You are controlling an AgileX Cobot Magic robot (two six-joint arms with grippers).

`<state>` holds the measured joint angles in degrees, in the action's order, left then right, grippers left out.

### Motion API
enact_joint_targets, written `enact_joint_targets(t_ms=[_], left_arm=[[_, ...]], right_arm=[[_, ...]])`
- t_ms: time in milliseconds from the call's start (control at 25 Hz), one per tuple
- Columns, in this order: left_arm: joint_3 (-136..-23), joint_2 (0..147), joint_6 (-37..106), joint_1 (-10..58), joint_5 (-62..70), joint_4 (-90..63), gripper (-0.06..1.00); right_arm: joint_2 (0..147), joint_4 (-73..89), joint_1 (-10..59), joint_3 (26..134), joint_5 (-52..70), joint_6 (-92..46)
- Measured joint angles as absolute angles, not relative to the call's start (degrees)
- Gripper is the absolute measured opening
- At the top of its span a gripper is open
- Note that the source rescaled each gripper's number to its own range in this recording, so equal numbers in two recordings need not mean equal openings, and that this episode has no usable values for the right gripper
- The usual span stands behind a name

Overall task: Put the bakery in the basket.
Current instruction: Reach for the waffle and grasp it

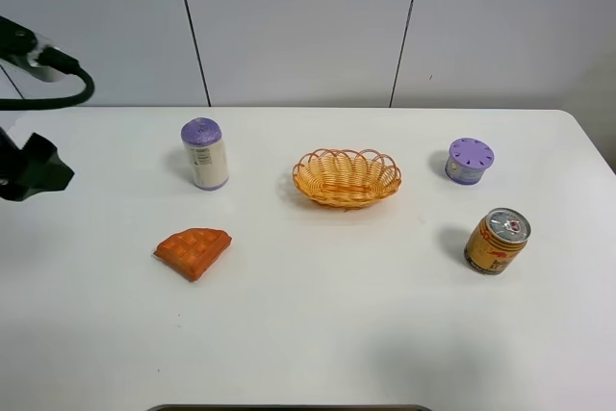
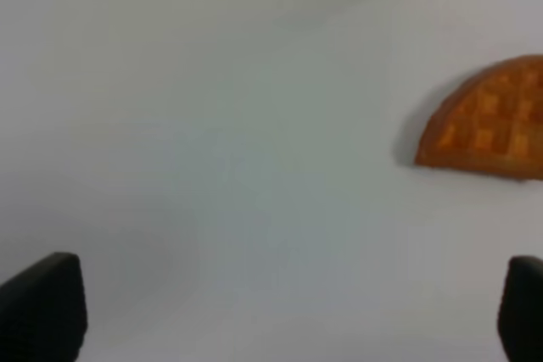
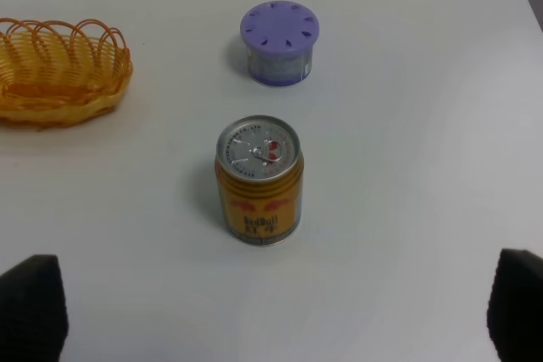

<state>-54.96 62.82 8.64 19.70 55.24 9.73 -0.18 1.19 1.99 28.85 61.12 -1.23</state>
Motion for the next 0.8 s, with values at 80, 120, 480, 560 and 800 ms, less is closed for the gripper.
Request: enact_joint_targets(t_ms=[80,120,480,560,800], left_arm=[[-55.2,65.9,9.3,20.9,54.1,10.3,1.00],[-55.2,67.4,9.8,21.4,53.5,10.5,1.00],[-55.2,78.7,12.6,24.0,44.7,10.4,1.00],[-55.2,81.0,12.6,24.0,43.0,10.4,1.00],[-55.2,87.6,12.7,24.0,39.5,10.2,1.00]], right_arm=[[-0.2,1.2,2.0,28.8,61.1,-1.2],[-0.2,1.2,2.0,28.8,61.1,-1.2],[-0.2,1.2,2.0,28.8,61.1,-1.2],[-0.2,1.2,2.0,28.8,61.1,-1.2],[-0.2,1.2,2.0,28.8,61.1,-1.2]])
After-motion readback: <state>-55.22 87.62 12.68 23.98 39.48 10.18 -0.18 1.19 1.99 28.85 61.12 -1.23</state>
